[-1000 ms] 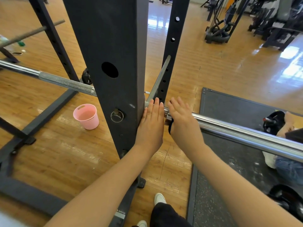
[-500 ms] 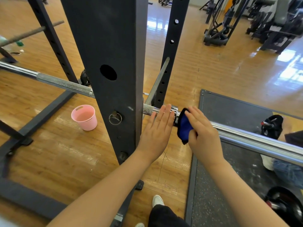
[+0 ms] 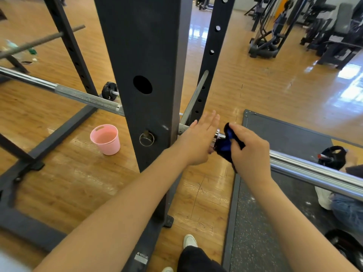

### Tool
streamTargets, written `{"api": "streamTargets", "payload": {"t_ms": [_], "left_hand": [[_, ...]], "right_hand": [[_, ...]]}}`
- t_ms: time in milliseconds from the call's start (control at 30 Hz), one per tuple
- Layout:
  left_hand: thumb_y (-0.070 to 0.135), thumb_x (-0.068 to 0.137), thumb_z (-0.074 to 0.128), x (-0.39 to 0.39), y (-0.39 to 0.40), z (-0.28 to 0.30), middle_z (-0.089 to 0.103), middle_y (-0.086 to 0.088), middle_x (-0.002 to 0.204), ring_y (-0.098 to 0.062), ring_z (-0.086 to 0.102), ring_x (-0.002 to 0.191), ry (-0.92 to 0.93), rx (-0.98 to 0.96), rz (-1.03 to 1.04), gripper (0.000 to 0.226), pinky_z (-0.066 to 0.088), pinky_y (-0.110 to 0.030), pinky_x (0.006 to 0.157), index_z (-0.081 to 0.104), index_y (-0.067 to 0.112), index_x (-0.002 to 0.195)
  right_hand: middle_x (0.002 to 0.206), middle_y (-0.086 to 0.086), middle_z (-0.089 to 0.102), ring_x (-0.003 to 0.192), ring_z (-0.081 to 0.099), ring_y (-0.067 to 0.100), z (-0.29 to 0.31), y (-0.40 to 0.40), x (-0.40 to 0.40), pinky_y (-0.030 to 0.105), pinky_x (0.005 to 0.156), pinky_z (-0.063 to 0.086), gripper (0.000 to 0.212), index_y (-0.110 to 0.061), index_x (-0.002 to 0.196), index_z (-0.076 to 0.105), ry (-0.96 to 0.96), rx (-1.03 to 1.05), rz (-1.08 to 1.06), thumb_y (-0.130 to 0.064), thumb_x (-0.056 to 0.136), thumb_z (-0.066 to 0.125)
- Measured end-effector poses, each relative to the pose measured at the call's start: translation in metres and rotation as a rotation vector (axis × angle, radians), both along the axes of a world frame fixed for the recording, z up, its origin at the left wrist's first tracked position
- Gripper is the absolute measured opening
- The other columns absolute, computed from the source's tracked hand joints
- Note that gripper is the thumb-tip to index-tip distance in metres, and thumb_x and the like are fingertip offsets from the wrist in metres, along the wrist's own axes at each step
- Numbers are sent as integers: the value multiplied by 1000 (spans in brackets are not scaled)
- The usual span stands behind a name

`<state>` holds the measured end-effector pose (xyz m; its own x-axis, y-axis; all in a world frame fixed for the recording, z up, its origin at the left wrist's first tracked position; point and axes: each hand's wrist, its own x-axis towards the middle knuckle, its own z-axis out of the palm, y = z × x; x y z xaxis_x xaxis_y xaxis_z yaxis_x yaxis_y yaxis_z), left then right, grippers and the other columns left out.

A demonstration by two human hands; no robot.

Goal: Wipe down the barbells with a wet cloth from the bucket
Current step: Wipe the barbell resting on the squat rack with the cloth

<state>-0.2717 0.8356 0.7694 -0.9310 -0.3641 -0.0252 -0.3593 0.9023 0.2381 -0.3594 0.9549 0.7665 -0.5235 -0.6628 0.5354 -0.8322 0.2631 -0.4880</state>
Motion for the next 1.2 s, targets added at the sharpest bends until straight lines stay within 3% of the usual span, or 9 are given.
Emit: {"api": "streamTargets", "payload": {"t_ms": [133,300,500,633,700,833,933,1033,1200], "left_hand": [[4,91,52,27,29,-33,-13,-9,158,-20,-17,144,266,62,309,86,0,-33,119,-13,7,148],[15,91,56,47,53,-72,-36,-10,149,-20,-32,137,131,53,434,99,-10,-28,112,-32,7,135],[18,92,48,50,49,-71,-31,-12,150,-21,-31,135,186,10,385,89,-10,-28,110,-23,2,144],[14,93,48,45,46,-75,-36,-10,144,-21,-31,135,209,18,379,89,-13,-30,109,-28,4,137],[13,87,57,46,45,-77,-22,-14,152,-23,-21,139,229,-7,374,93,-5,-31,111,-17,1,144],[14,67,71,44,45,-76,25,-25,151,-31,15,139,276,-139,401,94,22,-36,109,21,-8,144],[17,65,74,37,43,-68,35,-26,146,-34,30,137,270,-208,398,86,31,-37,105,35,-10,138],[19,63,78,35,40,-66,29,-22,147,-31,27,136,226,-224,406,86,30,-35,104,41,-6,136],[24,70,72,38,41,-67,17,-22,148,-33,17,137,170,-323,400,85,21,-36,108,32,-2,140]], "right_hand": [[117,14,65,118,56,29,-11,-18,14,39,103,40,42,1,115,64,146,34,210,14,76,60],[114,10,67,128,43,26,-51,-4,20,50,110,25,37,-4,111,67,459,172,411,5,77,56],[108,18,68,114,56,38,-10,-33,4,57,96,43,34,4,106,67,308,20,214,-7,88,41],[107,13,69,110,60,34,-29,-15,15,58,95,43,36,-1,104,70,373,140,366,14,73,62],[105,11,70,108,62,32,-25,-9,17,52,97,41,42,-2,102,71,332,146,389,18,66,69],[103,12,70,101,65,28,29,-38,6,36,89,49,32,-1,106,69,255,-18,340,-5,85,45],[111,8,68,107,61,25,48,-63,4,33,92,47,30,-8,117,63,212,319,383,-20,91,55],[115,-1,61,112,50,18,38,-68,8,31,94,44,58,-15,126,54,302,748,349,-54,83,57],[109,-3,62,104,52,17,31,-65,10,29,91,43,29,-18,119,55,516,761,404,-32,95,49]]}}
